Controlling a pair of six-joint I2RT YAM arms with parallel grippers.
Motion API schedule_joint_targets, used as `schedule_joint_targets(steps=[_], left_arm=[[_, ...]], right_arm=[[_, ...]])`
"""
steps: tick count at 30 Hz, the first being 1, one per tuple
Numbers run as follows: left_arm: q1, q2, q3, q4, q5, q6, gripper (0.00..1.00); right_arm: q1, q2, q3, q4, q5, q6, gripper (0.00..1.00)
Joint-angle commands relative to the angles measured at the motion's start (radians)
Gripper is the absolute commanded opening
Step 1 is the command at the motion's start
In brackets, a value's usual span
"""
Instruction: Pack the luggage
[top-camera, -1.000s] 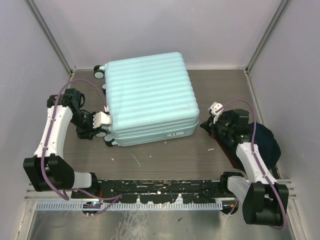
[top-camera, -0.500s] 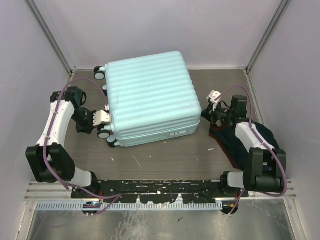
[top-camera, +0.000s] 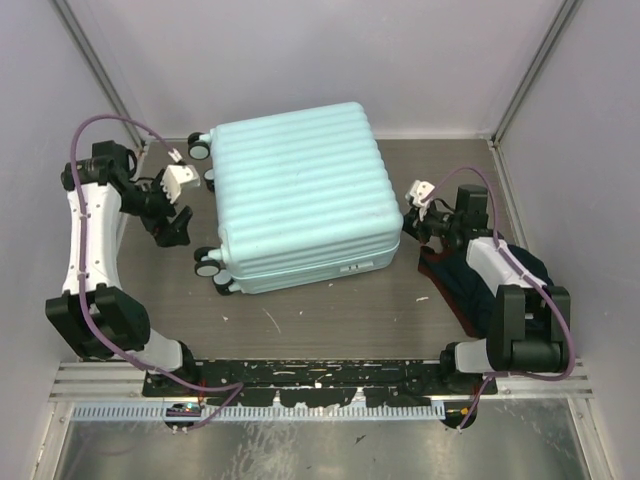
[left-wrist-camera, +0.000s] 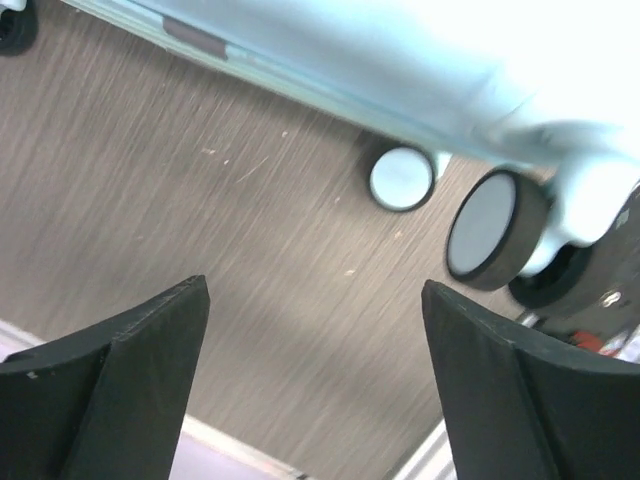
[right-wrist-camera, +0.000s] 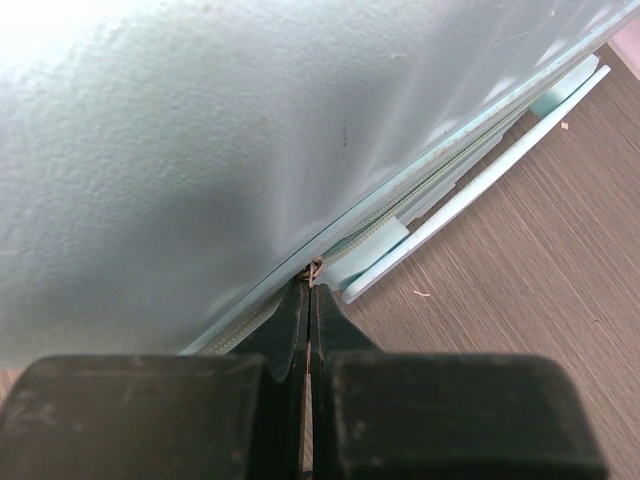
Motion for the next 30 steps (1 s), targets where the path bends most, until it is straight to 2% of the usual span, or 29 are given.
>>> schedule_joint_targets(steps=[1,6,10,13,17,25,27,30], left_arm=[[0.010,-0.029,0.043,0.138,0.175,-0.362,0.91],[0.008,0.099,0.133,0.323,0.312,-0.804,0.93],[-0.011,0.182,0.154,0.411,0.393,-1.015,0.91],[-0.053,0.231,0.153,0.403,0.387,-1.026,0.88],[-0.111,0.291,0.138,0.401,0.401,-1.030,0.78],[-0.330,0.447,0.184,0.398,0.389,-0.978,0.62],[-0.373,0.494,0.226,0.409,0.366,-0.976,0.62],[-0.406,0.544,0.337,0.423,0.281,-0.973,0.67]], right_arm=[[0.117,-0.034,-0.021,0.096,-0.109,0.023,0.01],[0.186,-0.075,-0.063,0.138,-0.090,0.102,0.01],[0.253,-0.130,-0.108,0.207,-0.046,0.199,0.01],[0.300,-0.185,-0.158,0.248,-0.004,0.265,0.01],[0.344,-0.256,-0.221,0.268,0.048,0.323,0.01],[0.384,-0.467,-0.331,0.190,0.150,0.408,0.01],[0.397,-0.510,-0.357,0.184,0.187,0.443,0.01],[0.444,-0.544,-0.376,0.206,0.264,0.484,0.01]])
